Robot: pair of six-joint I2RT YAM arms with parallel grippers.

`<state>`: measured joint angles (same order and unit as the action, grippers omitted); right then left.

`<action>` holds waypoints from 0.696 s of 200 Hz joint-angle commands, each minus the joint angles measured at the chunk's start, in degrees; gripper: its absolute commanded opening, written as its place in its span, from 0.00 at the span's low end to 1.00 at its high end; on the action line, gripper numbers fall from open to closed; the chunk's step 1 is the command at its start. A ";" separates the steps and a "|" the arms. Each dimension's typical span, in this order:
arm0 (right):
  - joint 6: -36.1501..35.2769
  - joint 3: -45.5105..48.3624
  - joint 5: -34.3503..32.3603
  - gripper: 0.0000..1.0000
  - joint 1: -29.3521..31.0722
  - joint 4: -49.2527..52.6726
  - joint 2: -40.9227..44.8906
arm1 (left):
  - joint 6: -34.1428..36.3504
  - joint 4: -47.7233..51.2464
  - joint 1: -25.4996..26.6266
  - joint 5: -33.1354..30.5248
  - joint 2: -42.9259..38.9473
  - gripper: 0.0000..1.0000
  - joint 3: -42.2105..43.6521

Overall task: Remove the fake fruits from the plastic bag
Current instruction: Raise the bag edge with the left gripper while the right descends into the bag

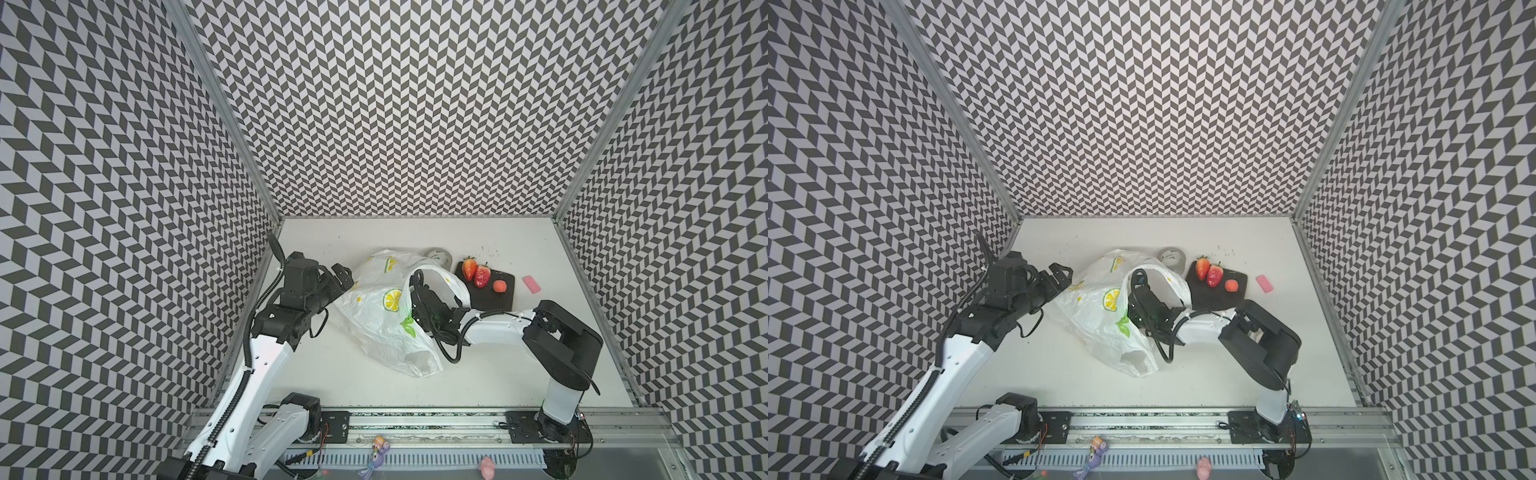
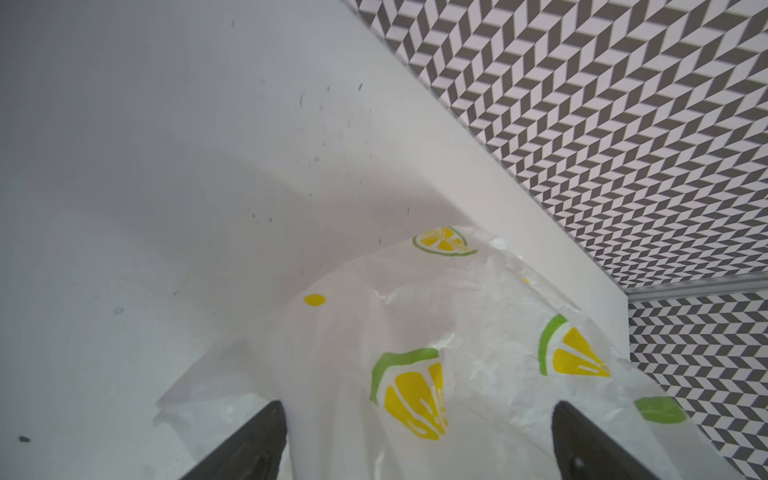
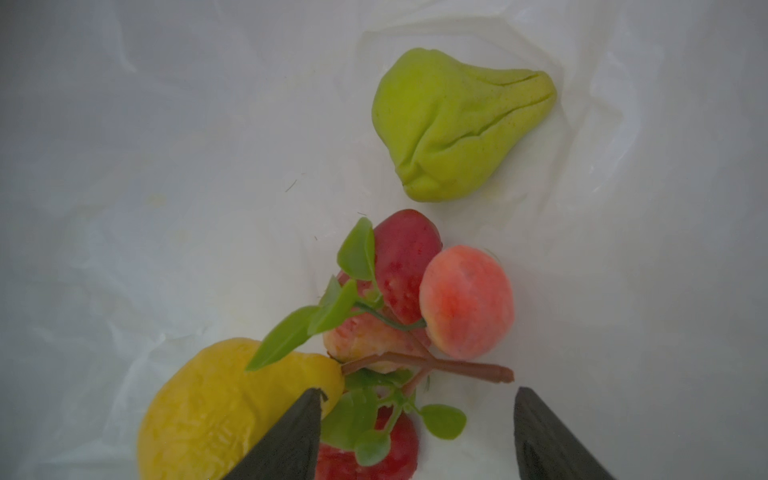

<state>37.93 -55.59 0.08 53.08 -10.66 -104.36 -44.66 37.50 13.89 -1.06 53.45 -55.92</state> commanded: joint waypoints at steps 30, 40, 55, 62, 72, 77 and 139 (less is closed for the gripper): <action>-3.69 -1.16 3.76 0.71 0.00 -1.20 2.19 | -1.56 19.03 15.62 -9.25 -0.23 0.97 -9.20; -3.69 -1.19 4.34 0.70 0.01 -1.34 2.14 | -3.28 21.65 19.20 -9.29 -0.43 0.96 -10.10; -3.80 -1.32 5.05 0.70 0.01 -1.51 2.01 | -5.96 24.89 24.66 -8.05 -0.63 0.95 -10.89; -3.87 -1.36 5.26 0.70 0.01 -1.51 1.98 | -7.20 26.25 27.02 -7.10 -0.63 0.95 -11.28; -3.85 -1.47 5.61 0.70 0.00 -1.52 2.00 | -8.61 27.90 30.07 -5.35 -0.45 0.95 -11.79; -3.96 -1.51 5.72 0.70 -0.04 -1.48 1.97 | -9.35 28.72 31.43 -4.44 -0.39 0.96 -12.08; -4.08 -2.51 7.47 0.69 0.01 -1.64 0.91 | -9.36 22.03 38.15 10.28 1.05 1.00 -8.97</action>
<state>34.44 -56.69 6.17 53.08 -10.63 -103.85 -53.65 62.33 51.13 3.42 53.76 -66.41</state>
